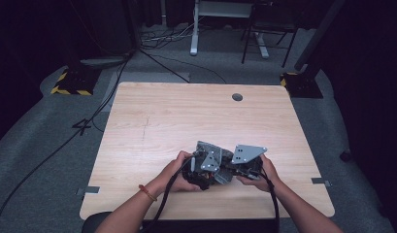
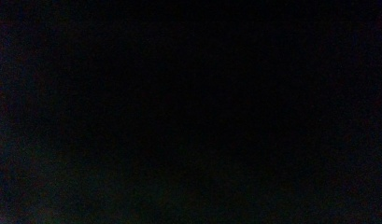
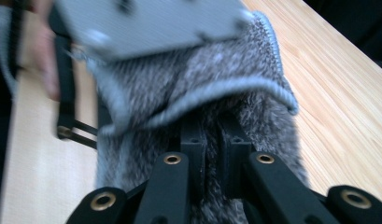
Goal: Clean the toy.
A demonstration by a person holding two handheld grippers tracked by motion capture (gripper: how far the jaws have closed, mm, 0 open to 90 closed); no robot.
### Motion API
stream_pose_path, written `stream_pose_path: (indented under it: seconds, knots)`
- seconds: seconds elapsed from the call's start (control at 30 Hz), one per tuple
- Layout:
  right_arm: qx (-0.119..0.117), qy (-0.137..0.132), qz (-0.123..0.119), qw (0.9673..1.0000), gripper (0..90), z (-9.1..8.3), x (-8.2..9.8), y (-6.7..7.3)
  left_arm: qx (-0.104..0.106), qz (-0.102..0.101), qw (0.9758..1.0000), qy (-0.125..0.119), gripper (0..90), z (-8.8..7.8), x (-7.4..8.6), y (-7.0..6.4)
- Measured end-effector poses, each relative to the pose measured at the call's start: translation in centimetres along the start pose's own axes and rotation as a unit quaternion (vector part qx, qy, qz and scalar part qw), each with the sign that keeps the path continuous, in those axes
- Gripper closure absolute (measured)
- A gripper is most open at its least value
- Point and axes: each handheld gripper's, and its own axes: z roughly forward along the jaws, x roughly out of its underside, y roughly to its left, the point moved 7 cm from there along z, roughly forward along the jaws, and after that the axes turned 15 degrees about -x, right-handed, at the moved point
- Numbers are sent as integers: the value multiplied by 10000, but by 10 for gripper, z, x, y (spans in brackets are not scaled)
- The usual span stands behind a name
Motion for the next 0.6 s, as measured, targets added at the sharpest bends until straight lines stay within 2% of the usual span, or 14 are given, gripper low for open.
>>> stream_pose_path:
  seconds: [0.07, 0.2, 0.27, 0.43, 0.57, 0.6]
  knots:
    - [-26, -1, 42, 10000, 830, -1, 2, -2, 23, 38, 10000, -12, 339, 0, 0, -1]
    - [135, 272, 10, 9995, 833, -10, 14, -5, 82, 70, 9999, -74, 339, -2, 0, -2]
    - [148, 313, 2, 9994, 833, -11, 16, -6, 94, 52, 9999, -100, 339, -5, 0, -1]
    - [24, 383, -108, 9992, 833, -15, 19, 0, 81, 54, 9999, -133, 339, -5, -1, 0]
    - [-277, 251, -346, 9987, 832, -12, 5, 14, 106, 104, 9999, -78, 338, -1, -1, -3]
    - [-277, 251, -346, 9987, 832, -12, 5, 14, 106, 104, 9999, -78, 338, -1, -1, -3]
